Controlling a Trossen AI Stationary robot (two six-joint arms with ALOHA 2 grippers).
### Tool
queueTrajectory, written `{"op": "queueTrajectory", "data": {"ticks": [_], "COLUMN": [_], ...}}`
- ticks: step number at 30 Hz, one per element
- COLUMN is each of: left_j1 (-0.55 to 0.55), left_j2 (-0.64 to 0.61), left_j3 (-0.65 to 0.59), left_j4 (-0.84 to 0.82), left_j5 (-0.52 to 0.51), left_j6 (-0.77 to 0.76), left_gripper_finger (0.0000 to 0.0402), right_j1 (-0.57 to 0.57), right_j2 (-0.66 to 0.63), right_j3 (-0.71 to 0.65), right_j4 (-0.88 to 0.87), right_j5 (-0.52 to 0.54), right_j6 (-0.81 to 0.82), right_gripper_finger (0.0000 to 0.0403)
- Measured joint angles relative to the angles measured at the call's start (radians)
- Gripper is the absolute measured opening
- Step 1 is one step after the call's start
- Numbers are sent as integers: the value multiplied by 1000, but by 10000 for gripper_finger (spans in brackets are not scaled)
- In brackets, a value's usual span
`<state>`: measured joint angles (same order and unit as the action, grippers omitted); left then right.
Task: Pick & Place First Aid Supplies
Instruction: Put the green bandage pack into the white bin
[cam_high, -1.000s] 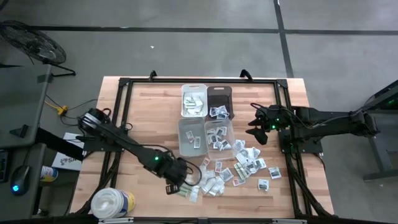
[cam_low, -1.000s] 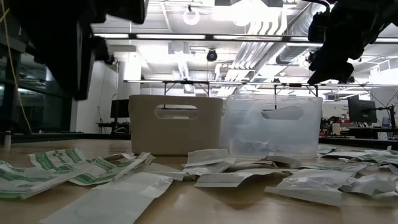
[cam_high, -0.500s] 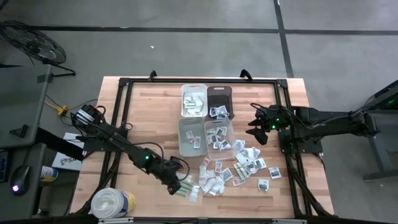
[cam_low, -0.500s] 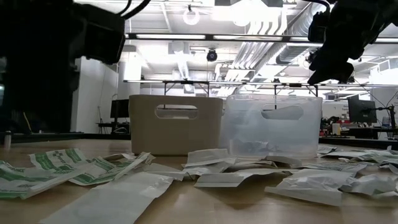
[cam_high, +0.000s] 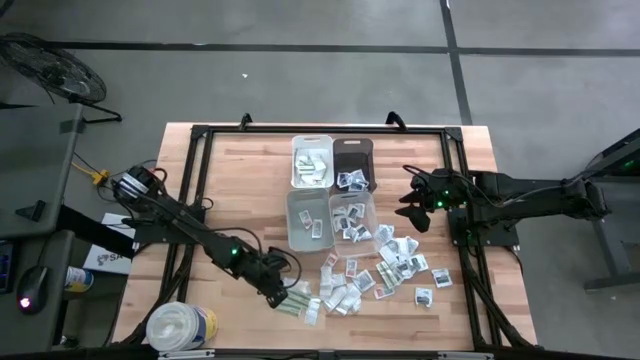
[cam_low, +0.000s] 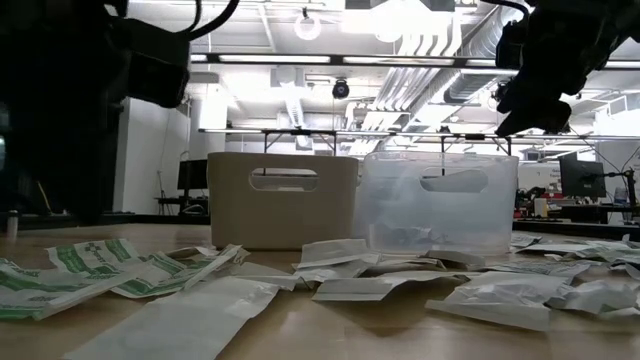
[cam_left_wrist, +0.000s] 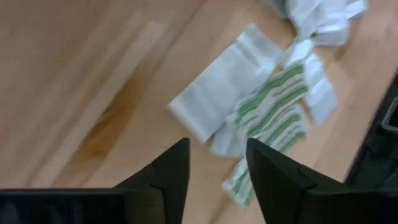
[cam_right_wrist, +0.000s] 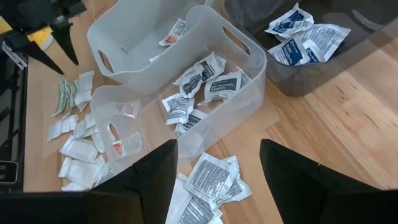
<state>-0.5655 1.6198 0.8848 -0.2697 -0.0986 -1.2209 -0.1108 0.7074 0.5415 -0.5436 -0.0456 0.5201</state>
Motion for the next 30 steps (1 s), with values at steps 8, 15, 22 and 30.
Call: {"op": "queueTrajectory", "data": {"ticks": [8,15,22,30], "left_j1": [0,2,3,3], "left_j2": [-84,-79,-78,-78], "left_j3": [0,0,0,0], "left_j4": [-150,-130,-124,-115], "left_j5": [3,-12,-125,-166], "left_j6": [15,360,951,1372], "left_gripper_finger": [201,202,202,202], "right_j1": [0,0,0,0], "right_j2": [0,0,0,0], "right_j3": [0,0,0,0], "right_j4": [-16,-34,-81,-83], "right_j5": [1,7,14,15], "right_j6": [29,48,51,60], "right_gripper_finger": [222,222,222,222]}}
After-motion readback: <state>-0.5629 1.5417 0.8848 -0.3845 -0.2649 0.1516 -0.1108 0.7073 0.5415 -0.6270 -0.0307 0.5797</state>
